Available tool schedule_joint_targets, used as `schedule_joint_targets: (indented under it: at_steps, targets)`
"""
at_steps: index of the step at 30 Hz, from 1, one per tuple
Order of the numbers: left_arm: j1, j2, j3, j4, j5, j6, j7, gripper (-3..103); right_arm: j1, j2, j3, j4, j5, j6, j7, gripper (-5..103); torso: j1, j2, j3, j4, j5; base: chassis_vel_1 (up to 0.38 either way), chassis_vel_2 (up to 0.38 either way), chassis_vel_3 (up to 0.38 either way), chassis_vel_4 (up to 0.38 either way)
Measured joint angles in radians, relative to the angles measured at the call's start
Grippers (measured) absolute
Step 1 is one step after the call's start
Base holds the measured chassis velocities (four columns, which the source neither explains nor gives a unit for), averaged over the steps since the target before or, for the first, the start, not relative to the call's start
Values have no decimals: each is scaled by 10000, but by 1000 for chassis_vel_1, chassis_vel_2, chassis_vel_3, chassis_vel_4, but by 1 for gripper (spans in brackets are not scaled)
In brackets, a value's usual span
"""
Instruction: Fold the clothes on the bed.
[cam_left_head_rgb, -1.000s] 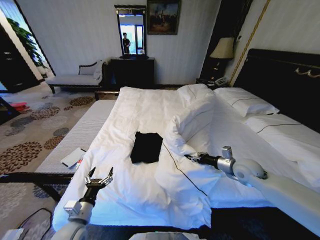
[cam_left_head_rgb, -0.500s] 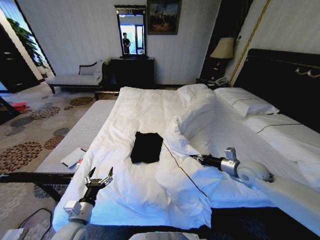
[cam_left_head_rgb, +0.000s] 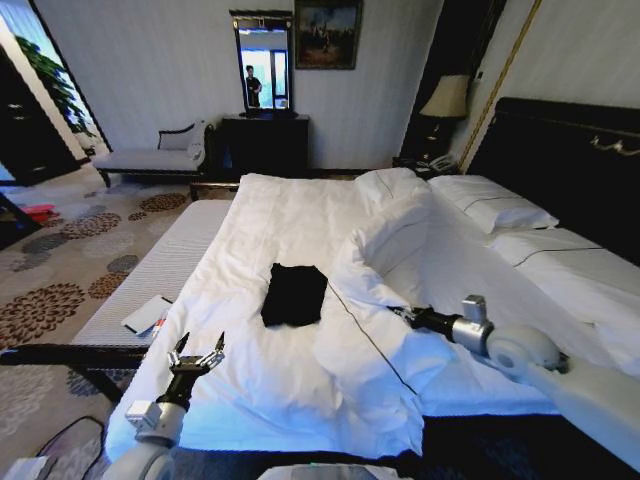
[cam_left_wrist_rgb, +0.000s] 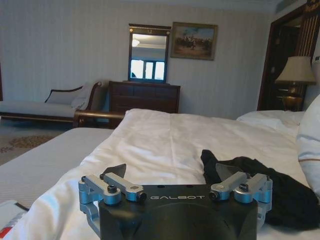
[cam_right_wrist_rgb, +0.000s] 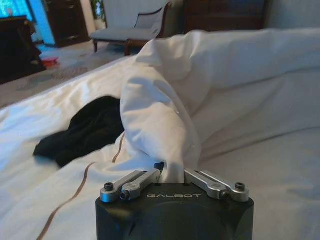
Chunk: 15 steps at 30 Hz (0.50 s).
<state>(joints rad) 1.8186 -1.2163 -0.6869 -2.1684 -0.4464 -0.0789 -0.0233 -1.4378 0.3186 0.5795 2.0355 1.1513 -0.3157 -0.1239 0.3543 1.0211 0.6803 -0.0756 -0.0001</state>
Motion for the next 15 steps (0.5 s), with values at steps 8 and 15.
schedule_joint_targets:
  at_steps: [8,15]
  targets:
    - [430,-137,-253,-233,-48,-212,41,100,-723,77,1367,-135,443,-140,245,1,1,0,1,11,4,0,0,0,0]
    - [444,-94,-221,-214,-54,-270,82,100,-3120,993,3979,-115,208,-184,129,1,0,0,0,-9,5,0,0,0,0]
